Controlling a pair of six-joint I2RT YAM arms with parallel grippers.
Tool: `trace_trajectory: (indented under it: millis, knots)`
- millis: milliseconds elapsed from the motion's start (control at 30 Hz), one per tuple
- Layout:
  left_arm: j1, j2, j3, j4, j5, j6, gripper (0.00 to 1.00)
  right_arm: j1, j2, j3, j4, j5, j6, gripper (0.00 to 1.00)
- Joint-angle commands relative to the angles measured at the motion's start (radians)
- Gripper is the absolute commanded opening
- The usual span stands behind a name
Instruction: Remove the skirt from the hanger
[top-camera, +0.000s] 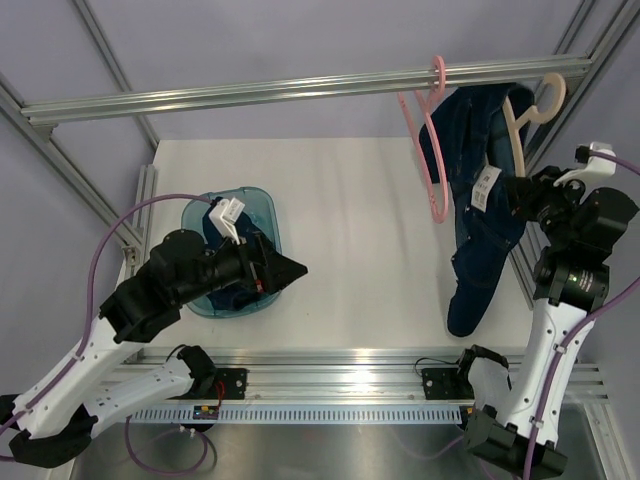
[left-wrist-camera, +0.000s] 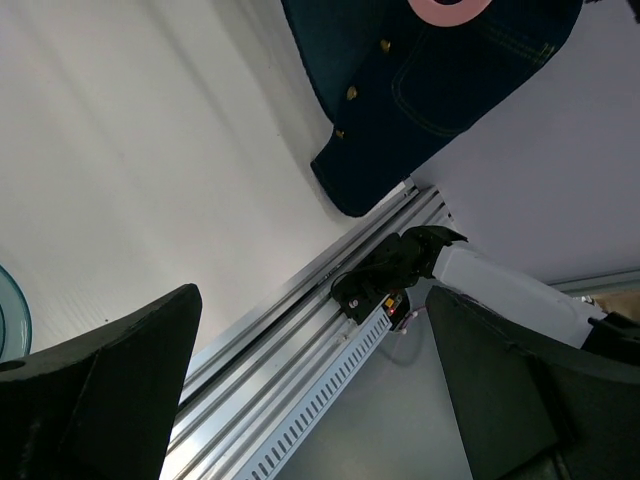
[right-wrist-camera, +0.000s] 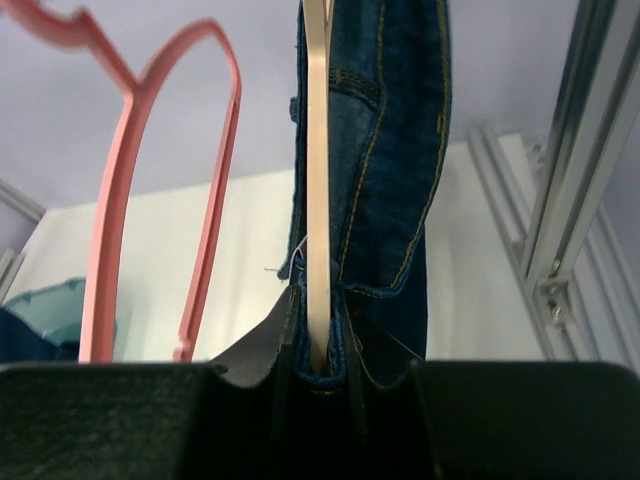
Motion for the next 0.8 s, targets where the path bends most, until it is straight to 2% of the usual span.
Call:
trace_trajectory:
  millis: [0,67,200,367,500,567,767]
  knots:
    - [-0.003,0.008,0.058,-0.002,0.029,0.000,0.99,0.035,-0.087,-0.045,-0.056,0.061,-0.033,0.00]
    - [-0.003,0.011,0.069,-0.013,0.018,-0.002,0.99,0.041,-0.134,-0.080,-0.134,0.091,0.000,0.00]
    - [-0.003,0.020,0.096,-0.037,0.016,-0.007,0.99,0.046,-0.216,-0.183,-0.199,0.053,0.045,0.00]
    - [-0.001,0.024,0.099,-0.046,0.027,-0.019,0.99,0.079,-0.309,-0.223,-0.274,0.053,0.108,0.00]
    - [-0.001,0.026,0.109,-0.037,0.032,-0.051,0.99,0.093,-0.343,-0.244,-0.320,0.019,0.242,0.00]
    - [-0.003,0.034,0.118,-0.036,0.038,-0.069,0.99,0.101,-0.345,-0.254,-0.357,-0.031,0.257,0.00]
    - [-0.003,0.049,0.130,-0.017,0.029,-0.119,0.99,0.179,-0.414,-0.312,-0.429,-0.017,0.427,0.00]
